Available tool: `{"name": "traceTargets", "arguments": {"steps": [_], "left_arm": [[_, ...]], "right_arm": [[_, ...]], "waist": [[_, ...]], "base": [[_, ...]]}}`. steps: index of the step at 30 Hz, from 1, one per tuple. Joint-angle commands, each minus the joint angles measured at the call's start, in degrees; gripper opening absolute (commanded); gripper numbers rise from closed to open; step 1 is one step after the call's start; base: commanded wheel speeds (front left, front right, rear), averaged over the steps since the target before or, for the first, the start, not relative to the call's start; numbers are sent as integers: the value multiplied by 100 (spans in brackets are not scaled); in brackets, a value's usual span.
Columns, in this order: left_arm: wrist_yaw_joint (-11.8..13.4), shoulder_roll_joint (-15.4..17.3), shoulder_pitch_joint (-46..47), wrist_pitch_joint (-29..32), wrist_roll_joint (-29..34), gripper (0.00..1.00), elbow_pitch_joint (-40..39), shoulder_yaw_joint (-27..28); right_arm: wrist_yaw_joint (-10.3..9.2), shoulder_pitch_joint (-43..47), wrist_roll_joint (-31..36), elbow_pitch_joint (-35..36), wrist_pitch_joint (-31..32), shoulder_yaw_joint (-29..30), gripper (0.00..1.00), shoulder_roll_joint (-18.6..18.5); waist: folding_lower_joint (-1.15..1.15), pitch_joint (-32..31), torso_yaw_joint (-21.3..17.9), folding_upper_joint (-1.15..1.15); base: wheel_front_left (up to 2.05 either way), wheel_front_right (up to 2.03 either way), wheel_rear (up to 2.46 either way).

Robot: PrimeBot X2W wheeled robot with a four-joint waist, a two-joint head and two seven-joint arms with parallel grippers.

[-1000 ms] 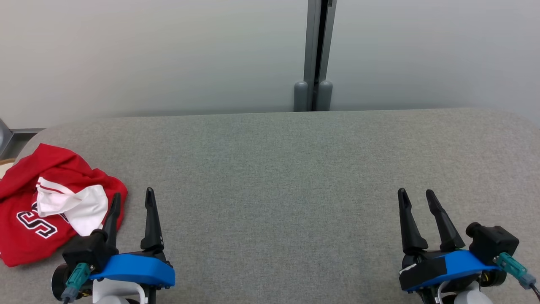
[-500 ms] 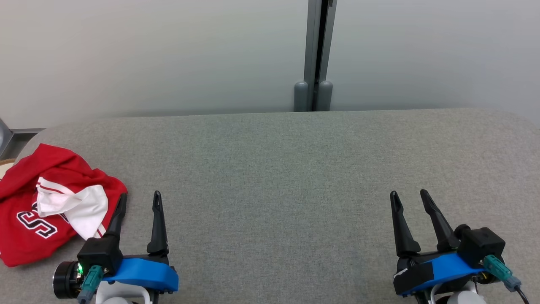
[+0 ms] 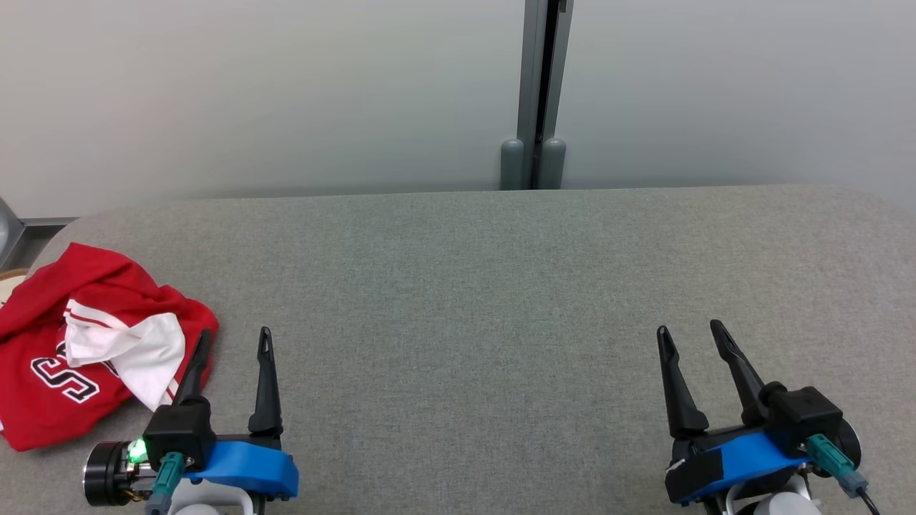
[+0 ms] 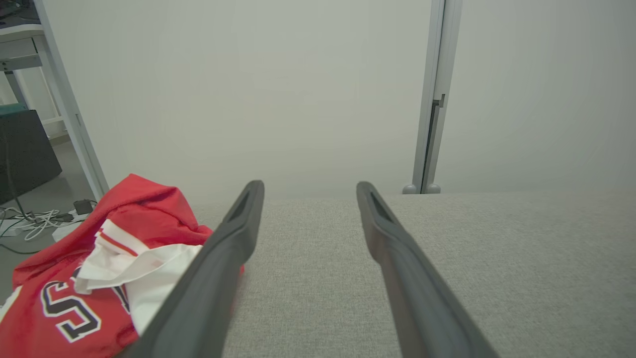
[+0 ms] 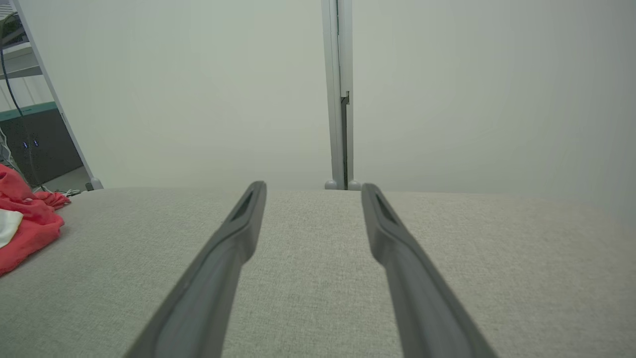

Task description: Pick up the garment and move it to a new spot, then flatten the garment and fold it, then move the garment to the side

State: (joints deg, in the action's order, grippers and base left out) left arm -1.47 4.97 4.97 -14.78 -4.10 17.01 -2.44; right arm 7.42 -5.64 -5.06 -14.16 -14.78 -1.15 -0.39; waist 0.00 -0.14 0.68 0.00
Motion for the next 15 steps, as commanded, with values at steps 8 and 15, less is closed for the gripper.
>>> {"name": "traceTargets", "arguments": {"steps": [8, 15], "left_arm": [[20, 42, 131, -48, 21, 100, 159, -32], [74, 60, 161, -48, -13, 100, 252, -70]], "right_arm": [[13, -68, 65, -121, -55, 37, 100, -27], [13, -103, 42, -204, -51, 37, 100, -27]], "waist": [[0, 9, 7, 0], [0, 0, 13, 0]], "base": [[0, 0, 0], [0, 0, 0]]}}
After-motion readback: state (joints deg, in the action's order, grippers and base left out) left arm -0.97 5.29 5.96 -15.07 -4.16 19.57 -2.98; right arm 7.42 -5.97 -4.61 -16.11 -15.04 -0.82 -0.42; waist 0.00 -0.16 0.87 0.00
